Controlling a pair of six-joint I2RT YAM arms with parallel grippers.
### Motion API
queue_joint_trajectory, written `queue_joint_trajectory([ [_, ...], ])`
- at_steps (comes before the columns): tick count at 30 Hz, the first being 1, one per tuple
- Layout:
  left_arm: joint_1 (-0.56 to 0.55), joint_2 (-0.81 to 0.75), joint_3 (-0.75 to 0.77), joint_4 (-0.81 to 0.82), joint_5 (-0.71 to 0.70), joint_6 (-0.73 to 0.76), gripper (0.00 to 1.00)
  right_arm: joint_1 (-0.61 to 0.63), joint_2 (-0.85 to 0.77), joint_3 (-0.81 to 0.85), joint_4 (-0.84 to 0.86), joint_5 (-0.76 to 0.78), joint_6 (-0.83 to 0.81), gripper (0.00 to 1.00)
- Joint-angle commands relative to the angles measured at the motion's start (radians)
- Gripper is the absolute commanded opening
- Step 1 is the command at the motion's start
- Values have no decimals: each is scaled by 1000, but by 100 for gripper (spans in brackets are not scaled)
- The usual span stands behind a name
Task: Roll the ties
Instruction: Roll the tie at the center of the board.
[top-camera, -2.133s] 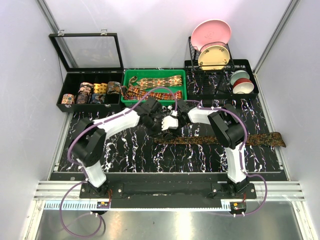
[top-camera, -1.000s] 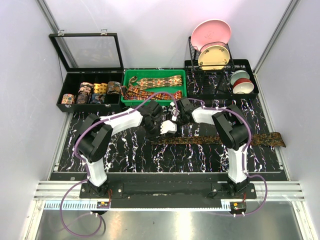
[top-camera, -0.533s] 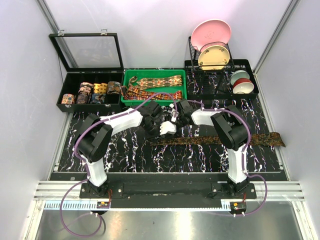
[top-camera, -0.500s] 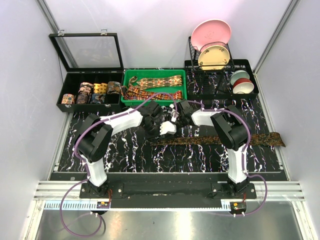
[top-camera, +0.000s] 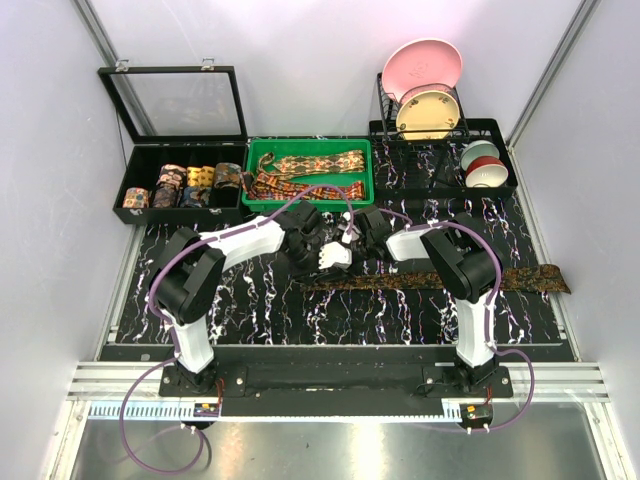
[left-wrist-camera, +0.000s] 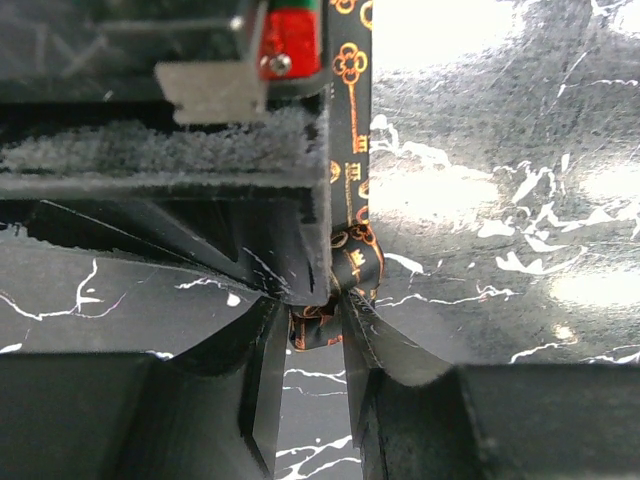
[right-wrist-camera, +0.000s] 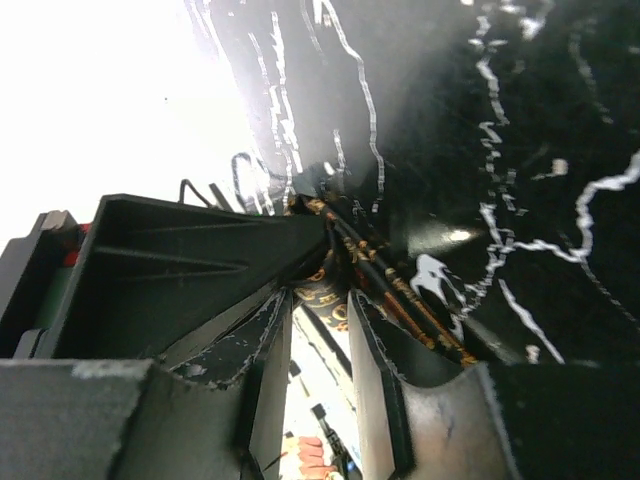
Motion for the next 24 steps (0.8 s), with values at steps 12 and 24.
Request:
queue_joint_trajectory([
  [12,6,11,25,7,17,10,31,18,-34,10,15,-26,-17,26],
  [24,9,2,21,-7,42,20,31,18,-48,-13,22,-14,-39,38],
])
